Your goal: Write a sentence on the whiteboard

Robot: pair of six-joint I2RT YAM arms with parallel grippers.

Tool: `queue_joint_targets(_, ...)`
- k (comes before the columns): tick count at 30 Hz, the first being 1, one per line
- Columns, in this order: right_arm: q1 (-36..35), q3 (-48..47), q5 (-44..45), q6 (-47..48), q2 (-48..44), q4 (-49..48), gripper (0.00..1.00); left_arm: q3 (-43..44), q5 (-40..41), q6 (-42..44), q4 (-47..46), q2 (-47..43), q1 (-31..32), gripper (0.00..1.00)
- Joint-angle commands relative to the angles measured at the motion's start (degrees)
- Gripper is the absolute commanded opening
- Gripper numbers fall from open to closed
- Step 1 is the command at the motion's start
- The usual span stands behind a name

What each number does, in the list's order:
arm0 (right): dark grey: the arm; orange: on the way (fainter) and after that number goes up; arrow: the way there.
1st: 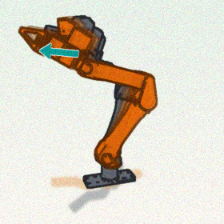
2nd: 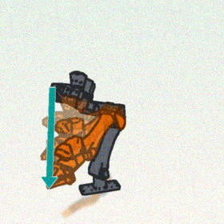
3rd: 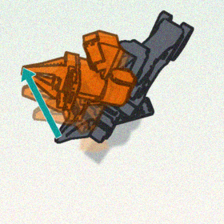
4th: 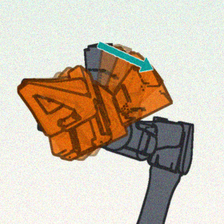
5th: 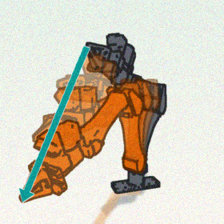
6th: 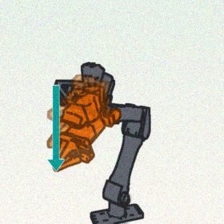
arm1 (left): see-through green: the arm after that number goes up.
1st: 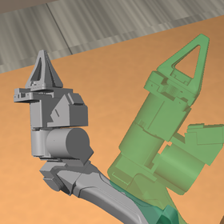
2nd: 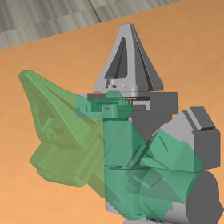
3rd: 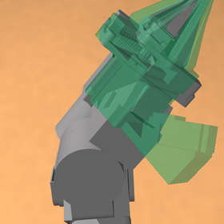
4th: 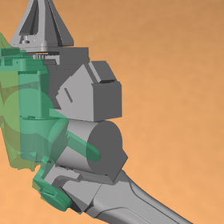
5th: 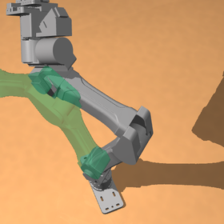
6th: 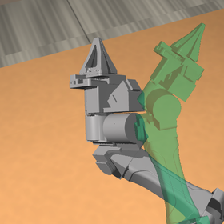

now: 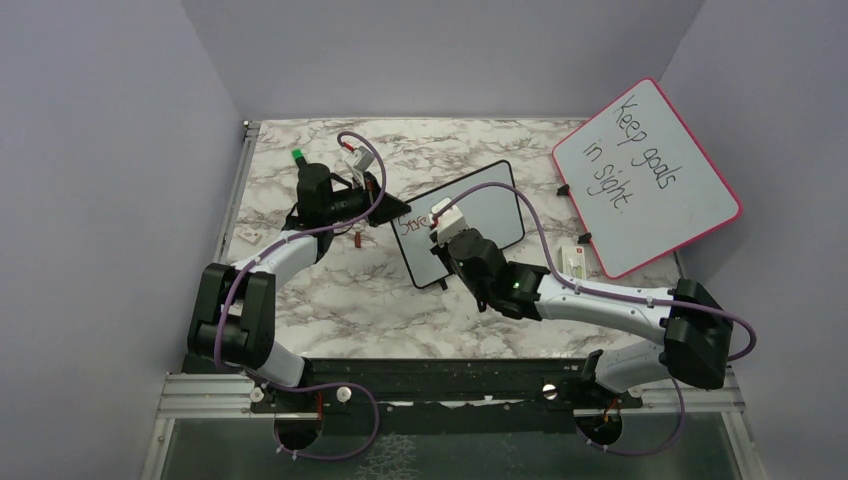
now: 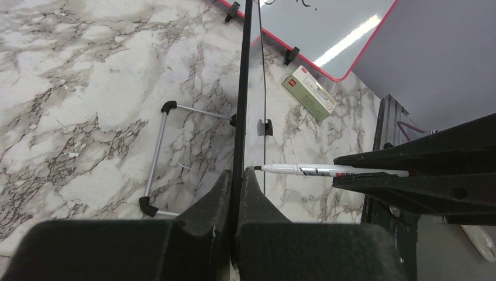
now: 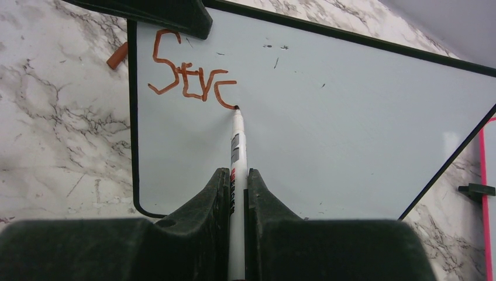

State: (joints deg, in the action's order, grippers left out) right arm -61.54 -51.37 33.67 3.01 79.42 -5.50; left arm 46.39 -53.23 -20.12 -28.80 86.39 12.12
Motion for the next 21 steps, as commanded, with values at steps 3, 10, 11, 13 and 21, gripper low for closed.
queue_joint_targets(3, 1.3, 0.3, 2.2, 0.6, 0.3, -4.3, 0.01, -0.6, 3.0, 2.6, 5.7, 2.0, 0.5, 0.0)
queue_joint_targets(10, 1.4, -0.3, 1.1, 1.1, 0.7, -5.7, 0.01, -0.6, 2.9, 2.7, 5.8, 2.0, 0.5, 0.0)
queue_joint_targets(11, 1.4, -0.3, 0.9, 1.1, 0.7, -5.8, 0.01, -0.7, 2.9, 2.7, 5.8, 2.0, 0.6, 0.0)
queue_joint_targets(13, 1.4, -0.5, 0.4, 1.2, 0.8, -5.9, 0.01, -0.6, 2.9, 2.7, 5.8, 2.0, 0.5, 0.0)
queue_joint_targets(21, 1.4, -0.8, -2.1, 1.0, 0.8, -5.8, 0.01, -0.7, 3.1, 2.7, 5.9, 2.0, 0.5, 0.0)
